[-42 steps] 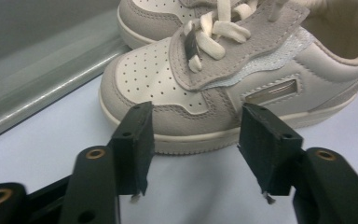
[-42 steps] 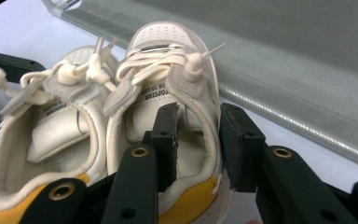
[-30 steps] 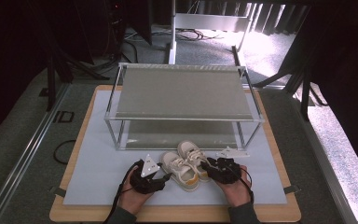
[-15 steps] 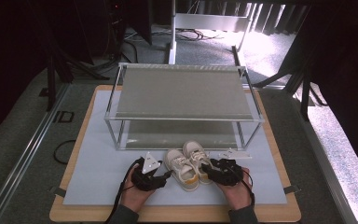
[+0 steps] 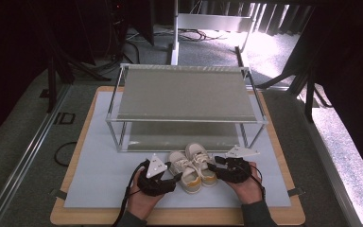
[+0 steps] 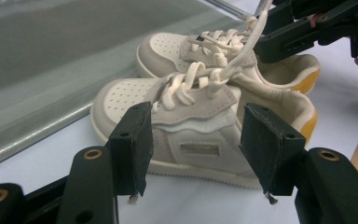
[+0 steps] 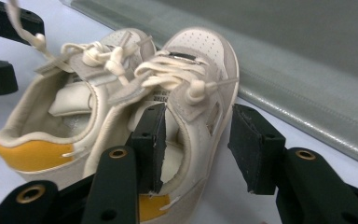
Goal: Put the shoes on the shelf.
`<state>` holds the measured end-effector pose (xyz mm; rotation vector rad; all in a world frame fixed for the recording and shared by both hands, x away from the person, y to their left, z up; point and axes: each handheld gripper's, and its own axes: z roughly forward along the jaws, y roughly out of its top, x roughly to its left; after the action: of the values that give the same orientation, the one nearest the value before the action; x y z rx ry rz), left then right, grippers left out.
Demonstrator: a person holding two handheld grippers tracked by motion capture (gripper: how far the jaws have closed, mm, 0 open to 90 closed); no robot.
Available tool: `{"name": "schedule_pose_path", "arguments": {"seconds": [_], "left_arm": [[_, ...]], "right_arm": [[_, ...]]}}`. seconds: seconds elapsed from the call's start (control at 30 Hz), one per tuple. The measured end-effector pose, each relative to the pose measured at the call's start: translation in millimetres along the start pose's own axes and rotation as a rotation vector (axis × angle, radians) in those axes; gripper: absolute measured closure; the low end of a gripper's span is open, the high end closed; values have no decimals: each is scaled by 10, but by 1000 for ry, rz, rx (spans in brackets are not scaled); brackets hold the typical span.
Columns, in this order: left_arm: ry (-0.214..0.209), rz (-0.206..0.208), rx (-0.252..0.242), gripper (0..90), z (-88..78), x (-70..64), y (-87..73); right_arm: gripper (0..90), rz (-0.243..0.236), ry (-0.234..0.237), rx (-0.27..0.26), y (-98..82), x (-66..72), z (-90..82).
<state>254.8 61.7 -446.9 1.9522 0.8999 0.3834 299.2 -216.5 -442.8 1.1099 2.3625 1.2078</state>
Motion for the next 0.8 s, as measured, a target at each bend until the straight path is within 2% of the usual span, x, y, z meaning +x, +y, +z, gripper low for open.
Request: {"name": "schedule_pose_path", "arguments": {"seconds": [0.2,0.47,0.6,0.7,0.8], "left_arm": [[20,-51,15,428,72,-48,17],[57,-81,43,422,148,-122,4],[55,-122,47,444,161,-113,10],[52,-124,57,468,171,-112,29],[36,-121,63,485,174,-81,48]], "right_arm": [[571,27,26,9,-15,-45,51],[601,6,28,24,3,1,72],[640,27,38,23,6,-15,72],[655,59,59,17,0,-39,71],[663,72,58,12,-11,-23,66]]}}
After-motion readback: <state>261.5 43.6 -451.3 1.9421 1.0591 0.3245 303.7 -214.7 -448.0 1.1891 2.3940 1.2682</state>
